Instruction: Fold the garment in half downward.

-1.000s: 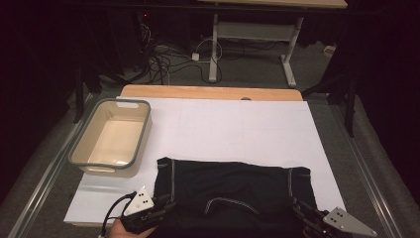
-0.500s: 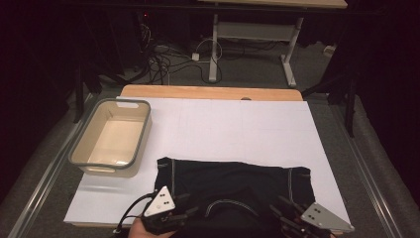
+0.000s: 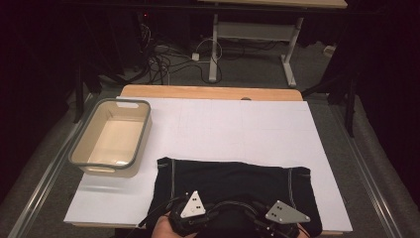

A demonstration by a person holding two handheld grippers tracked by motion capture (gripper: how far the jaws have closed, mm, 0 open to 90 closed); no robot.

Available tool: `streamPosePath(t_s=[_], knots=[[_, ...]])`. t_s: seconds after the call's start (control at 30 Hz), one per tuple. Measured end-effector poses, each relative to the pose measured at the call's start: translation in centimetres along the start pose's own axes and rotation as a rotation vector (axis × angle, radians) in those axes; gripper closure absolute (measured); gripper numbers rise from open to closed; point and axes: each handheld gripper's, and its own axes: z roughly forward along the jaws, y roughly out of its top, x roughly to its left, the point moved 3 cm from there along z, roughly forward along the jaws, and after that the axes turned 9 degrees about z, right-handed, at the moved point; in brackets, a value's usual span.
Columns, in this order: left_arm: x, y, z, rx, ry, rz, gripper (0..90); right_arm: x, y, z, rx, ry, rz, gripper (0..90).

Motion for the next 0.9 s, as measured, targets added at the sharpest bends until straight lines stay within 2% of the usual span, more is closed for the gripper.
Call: streamPosePath(t_s=[0.07,0.23,0.37,0.43,0.63,0.73,0.77,0.83,0.9], knots=[[0.0,0.0,0.0,0.000,0.006,0.003,73.7,-0.2,-0.3,0.3,0.018,-0.008,-0.002,62.6],[0.1,-0.1,-0.3,-0.010,0.012,0.013,77.6,-0.4,-0.3,0.3,0.001,-0.015,-0.009,80.6],[-0.5,0.1,-1.4,-0.035,0.004,0.028,77.7,0.0,-0.2,-0.6,-0.030,0.011,-0.008,81.9],[-1.0,0.0,-2.1,-0.045,-0.001,0.040,77.6,0.7,-0.3,-1.4,-0.047,0.028,-0.025,82.0],[-2.6,-1.0,-3.3,-0.030,-0.017,0.053,77.0,2.4,-1.2,-3.0,-0.060,0.081,-0.059,82.0],[-2.9,-1.6,-3.4,-0.023,-0.032,0.047,73.0,2.9,-1.8,-3.2,-0.038,0.091,-0.066,80.6],[-2.8,-1.7,-3.5,-0.026,-0.035,0.034,68.3,2.9,-2.0,-3.2,-0.034,0.092,-0.070,76.6],[-2.5,-1.7,-3.9,-0.040,-0.042,0.016,61.1,2.6,-1.9,-3.4,-0.045,0.095,-0.043,66.2],[-1.9,-1.8,-4.6,-0.065,-0.022,-0.001,55.4,2.1,-1.6,-3.8,-0.075,0.089,-0.018,60.0]])
